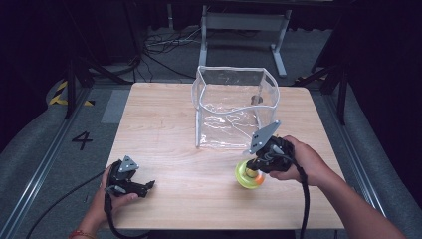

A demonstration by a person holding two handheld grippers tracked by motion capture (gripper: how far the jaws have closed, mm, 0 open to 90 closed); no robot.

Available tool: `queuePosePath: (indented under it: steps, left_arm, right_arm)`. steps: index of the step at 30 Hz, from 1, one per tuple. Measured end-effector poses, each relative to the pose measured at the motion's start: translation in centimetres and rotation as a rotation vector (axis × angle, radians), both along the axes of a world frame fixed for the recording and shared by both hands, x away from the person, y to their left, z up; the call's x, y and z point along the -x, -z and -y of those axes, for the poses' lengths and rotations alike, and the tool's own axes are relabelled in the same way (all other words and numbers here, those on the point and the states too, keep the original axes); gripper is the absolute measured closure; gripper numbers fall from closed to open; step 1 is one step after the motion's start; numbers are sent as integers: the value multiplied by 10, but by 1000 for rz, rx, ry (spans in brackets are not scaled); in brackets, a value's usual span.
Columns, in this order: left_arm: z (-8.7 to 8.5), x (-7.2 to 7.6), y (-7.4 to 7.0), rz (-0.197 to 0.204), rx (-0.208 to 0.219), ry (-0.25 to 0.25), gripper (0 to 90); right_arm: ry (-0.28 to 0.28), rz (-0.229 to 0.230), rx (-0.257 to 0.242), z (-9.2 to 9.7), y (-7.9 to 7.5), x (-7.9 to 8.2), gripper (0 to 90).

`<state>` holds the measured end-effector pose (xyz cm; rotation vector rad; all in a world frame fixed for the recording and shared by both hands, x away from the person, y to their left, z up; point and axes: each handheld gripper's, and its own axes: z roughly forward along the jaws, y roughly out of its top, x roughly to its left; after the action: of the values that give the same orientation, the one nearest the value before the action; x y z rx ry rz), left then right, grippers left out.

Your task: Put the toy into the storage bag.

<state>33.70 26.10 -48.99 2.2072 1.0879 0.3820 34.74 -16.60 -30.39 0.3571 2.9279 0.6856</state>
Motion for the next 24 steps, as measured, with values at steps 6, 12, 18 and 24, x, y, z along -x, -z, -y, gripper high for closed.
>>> queuePosePath:
  steps: [6, 12, 18, 24]
  left_arm:
    - [0, 0, 0, 1, -1, 0, 4]
    - [0, 0, 0, 2, -2, 0, 5]
    - [0, 0, 0, 1, -1, 0, 5]
    - [0, 0, 0, 2, -2, 0, 5]
  right_arm:
    - [11, 6, 50, 16, -11, -2, 881]
    - [38, 15, 74, 29, -17, -1, 881]
    - [35, 38, 60, 41, -45, 1, 882]
    - [41, 75, 80, 43, -70, 0, 882]
